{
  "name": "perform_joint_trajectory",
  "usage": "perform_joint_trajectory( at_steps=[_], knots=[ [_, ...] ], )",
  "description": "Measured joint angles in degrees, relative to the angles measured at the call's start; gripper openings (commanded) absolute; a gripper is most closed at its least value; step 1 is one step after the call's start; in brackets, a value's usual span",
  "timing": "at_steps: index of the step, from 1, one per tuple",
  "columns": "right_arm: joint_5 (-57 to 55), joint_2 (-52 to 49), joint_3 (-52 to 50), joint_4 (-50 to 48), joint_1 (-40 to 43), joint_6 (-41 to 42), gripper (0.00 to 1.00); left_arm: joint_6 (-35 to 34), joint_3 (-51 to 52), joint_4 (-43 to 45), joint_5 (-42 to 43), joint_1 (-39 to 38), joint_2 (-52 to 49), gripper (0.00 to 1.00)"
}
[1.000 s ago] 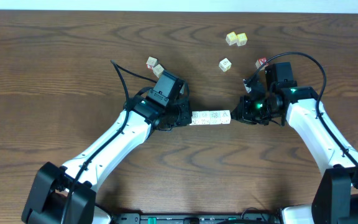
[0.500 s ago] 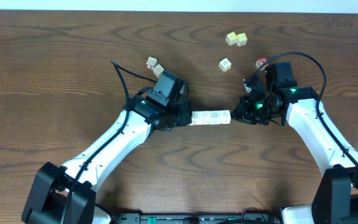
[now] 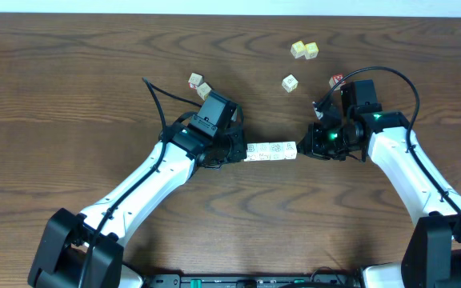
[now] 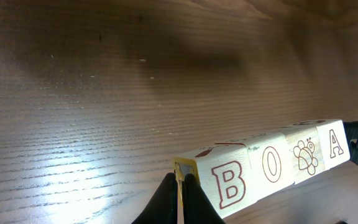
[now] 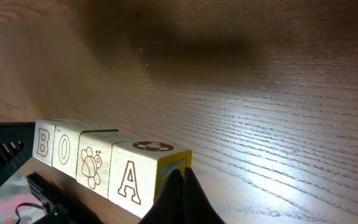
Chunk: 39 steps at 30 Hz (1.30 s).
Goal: Lift 4 blocks
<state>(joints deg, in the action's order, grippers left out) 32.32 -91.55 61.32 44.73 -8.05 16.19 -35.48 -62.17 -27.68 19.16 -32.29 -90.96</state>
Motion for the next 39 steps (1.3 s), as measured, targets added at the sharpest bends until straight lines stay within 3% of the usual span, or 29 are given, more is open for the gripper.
perform_joint_trajectory(
  at_steps=[39],
  knots=[
    [-2.21,0.0,0.0,-1.22,-1.03,0.17,0.01,-0.74,0.0,1.01,-0.48,0.0,0.0,0.07]
  ],
)
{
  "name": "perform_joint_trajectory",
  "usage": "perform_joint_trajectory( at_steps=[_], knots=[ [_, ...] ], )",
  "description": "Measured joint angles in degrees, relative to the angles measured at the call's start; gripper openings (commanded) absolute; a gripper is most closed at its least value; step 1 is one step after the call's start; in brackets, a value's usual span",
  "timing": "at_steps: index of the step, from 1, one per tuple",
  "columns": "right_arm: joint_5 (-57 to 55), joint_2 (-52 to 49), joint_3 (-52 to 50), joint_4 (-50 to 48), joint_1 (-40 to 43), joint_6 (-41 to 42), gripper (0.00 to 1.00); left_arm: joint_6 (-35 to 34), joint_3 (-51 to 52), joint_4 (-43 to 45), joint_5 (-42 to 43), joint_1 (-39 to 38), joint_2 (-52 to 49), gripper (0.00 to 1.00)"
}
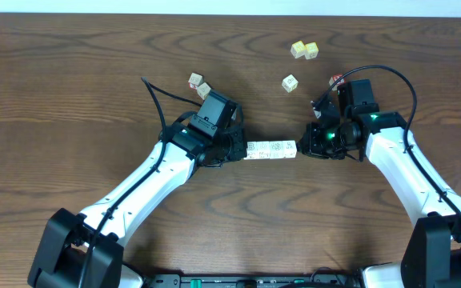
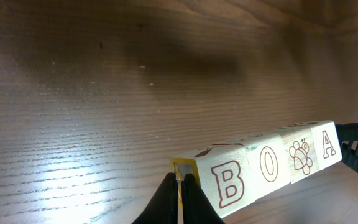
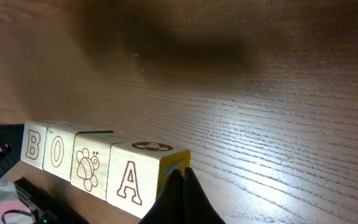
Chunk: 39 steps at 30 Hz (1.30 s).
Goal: Lift 4 blocks
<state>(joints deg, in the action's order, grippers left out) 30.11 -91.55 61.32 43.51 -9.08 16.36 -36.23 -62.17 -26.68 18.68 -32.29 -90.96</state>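
Note:
A row of several wooden blocks (image 1: 271,150) marked B, O, a bee and A is clamped end to end between my two grippers at mid-table. My left gripper (image 1: 242,150) is shut, its joined tips (image 2: 180,178) pressed against the yellow end face of the B block (image 2: 229,183). My right gripper (image 1: 301,148) is also shut, its tips (image 3: 180,176) pressed against the end of the A block (image 3: 129,180). In both wrist views the row hangs above the wood and casts a dark shadow on it.
Loose blocks lie at the back: two (image 1: 198,84) behind the left arm, one (image 1: 290,82) at centre back, a pair (image 1: 304,50) farther back, and a red-marked one (image 1: 336,80) beside the right arm. Black cables loop over both arms.
Both grippers remain shut against the ends of the row. The row looks slightly smaller and farther along in the wrist views, and the right arm has shifted a little toward the back.

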Motion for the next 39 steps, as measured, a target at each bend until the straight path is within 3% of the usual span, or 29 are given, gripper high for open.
perform_joint_trajectory(
  at_steps=[39],
  knots=[
    [-0.61,0.0,0.0,0.33,-0.02,1.16,0.01,-0.2,0.0,1.16,-0.61,-0.07,-2.62,0.07]
  ],
)
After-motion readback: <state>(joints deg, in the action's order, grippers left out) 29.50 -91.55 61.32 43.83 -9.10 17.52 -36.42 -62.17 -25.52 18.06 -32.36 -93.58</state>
